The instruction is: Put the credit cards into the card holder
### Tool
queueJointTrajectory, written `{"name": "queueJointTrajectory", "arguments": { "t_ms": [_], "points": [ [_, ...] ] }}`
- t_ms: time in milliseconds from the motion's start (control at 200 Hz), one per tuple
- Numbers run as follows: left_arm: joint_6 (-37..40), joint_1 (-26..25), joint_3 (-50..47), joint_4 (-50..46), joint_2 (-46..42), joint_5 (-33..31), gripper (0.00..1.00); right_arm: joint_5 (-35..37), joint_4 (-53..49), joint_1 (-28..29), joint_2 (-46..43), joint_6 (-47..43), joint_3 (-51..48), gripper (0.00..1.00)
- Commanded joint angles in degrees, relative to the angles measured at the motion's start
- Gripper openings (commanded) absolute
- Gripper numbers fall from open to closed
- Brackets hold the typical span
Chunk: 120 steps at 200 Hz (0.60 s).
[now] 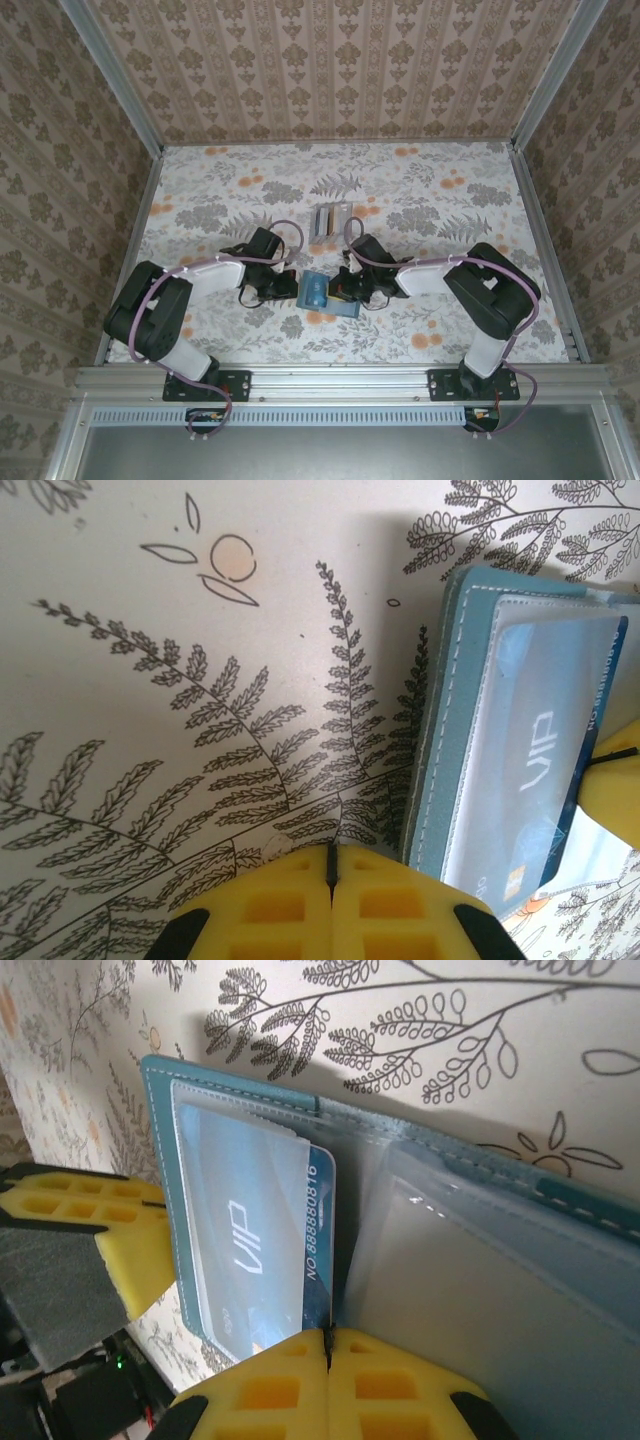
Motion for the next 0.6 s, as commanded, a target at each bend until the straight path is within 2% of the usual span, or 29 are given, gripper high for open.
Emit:
{"name": "queueJointTrajectory", "arguments": {
  "t_ms": [0,160,420,595],
  "points": [
    [-2.23,-0.91,-4.04,2.82,2.12,0.28,0.0,5.89,1.53,1.69,-0.2,3.34,-0.22,0.0],
    [-4.54,-0.88,-5.69,4.78,0.75,-0.03,0.0,5.73,1.77,3.54,0.74,4.49,0.6,0.01],
    [-5.4,-0.77,-5.94,5.97,0.78,-0.17,0.0,5.63,-4.09,3.6,-3.35,0.63,1.81,0.17],
    [-3.51,0.7,-6.74,3.94,-0.57,-1.44,0.0,9.39,-12.34,3.51,-8.92,-5.56,1.45,0.42]
  ]
}}
